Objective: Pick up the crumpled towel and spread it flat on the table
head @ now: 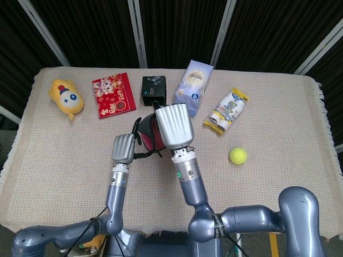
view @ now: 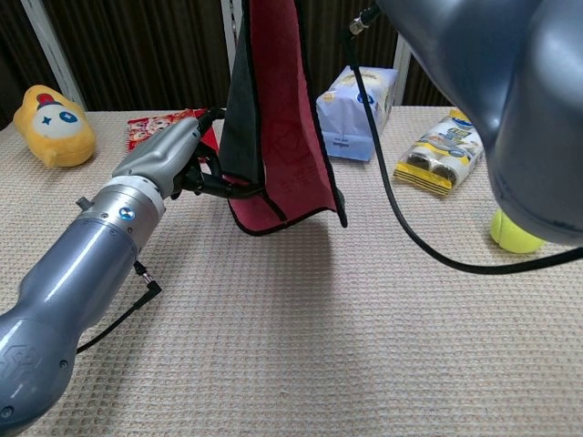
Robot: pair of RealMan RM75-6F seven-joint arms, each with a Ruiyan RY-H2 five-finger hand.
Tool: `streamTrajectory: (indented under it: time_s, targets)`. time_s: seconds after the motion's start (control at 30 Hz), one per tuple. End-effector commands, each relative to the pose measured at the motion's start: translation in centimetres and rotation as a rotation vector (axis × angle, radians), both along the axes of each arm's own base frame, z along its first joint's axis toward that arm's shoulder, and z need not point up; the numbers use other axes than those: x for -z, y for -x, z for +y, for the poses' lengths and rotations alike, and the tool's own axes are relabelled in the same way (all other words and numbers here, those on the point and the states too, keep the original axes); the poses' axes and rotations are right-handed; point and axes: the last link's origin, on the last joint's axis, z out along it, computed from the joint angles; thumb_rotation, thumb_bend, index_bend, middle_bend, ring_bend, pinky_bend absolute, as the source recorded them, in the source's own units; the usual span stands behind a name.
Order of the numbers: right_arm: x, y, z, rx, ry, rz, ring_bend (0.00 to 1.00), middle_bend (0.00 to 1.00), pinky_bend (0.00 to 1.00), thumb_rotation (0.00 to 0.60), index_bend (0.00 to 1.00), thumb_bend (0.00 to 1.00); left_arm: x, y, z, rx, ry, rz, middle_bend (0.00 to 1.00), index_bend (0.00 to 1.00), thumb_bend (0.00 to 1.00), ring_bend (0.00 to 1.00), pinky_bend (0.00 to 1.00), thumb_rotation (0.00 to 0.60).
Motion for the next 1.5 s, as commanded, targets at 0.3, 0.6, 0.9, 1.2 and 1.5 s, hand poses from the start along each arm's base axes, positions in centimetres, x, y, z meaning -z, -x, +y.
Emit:
streamTrajectory:
  time_s: [0.3,0.6,0.9,1.2,1.5]
  targets:
    - [0.2,0.1,0.0,0.004,-0.006,-0.002,1.0,1.0,0.95,0.6,0.72,0.61,0.2,-0.7,-0.4,0.034,0.005,-0.01,0.58,0.0,0.0,0.63,0.78,0.6]
    - [0.4,0.1,0.3,-0.006,-0.016,-0.003,1.0,1.0,0.95,0.6,0.72,0.61,1.0,-1.2,0.2,0.039,-0.024,-0.006,0.59,0.0,0.02,0.64,0.79,0.6]
    - [-0.1,0.4,0.2,0.004,-0.006,-0.007,1.0,1.0,0.95,0.6,0.72,0.62,0.6,-0.3,0.5,0.038,-0.071,0.0,0.6,0.0,0.24,0.65,0.79,0.6]
    - [-0.2,0.7,0.1,0.013,-0.007,-0.01,1.0,1.0,0.95,0.6,0.72,0.62,-1.3,1.9,1.7,0.017,-0.118,0.017,0.61,0.0,0.26,0.65,0.79,0.6]
    - [-0.2,0.6,0.3,0.009,-0.002,-0.007,1.0,1.0,0.95,0.6,0.72,0.62,-1.8,2.5,2.2,0.008,-0.125,0.018,0.62,0.04,0.3,0.67,0.79,0.6]
